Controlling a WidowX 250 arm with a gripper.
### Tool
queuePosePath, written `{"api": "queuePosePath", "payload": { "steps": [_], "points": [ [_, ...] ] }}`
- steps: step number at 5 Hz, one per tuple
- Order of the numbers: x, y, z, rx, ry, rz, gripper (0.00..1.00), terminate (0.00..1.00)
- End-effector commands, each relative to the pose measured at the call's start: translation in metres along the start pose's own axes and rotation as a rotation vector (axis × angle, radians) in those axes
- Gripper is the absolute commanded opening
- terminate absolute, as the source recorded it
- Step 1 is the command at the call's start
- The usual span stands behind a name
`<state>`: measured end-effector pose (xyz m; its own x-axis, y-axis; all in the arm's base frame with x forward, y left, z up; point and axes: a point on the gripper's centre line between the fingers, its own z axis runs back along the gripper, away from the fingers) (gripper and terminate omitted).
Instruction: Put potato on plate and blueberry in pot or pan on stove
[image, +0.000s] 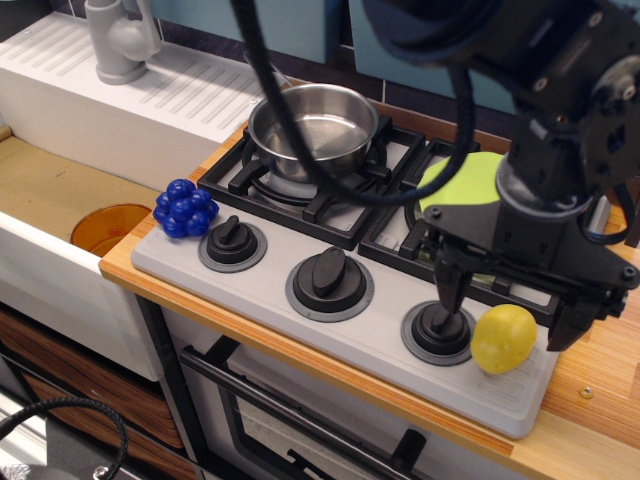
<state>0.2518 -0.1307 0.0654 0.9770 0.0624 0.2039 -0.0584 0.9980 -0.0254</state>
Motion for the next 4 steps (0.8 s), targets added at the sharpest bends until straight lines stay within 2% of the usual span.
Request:
{"api": "queuePosePath", "payload": {
  "steps": [1, 4],
  "points": [
    [0.003, -0.003, -0.010, -0.017, -0.066, 0.001, 1.00, 0.00],
    [0.003, -0.011, -0.029, -0.017, -0.102, 0.011, 1.00, 0.00]
  ]
}}
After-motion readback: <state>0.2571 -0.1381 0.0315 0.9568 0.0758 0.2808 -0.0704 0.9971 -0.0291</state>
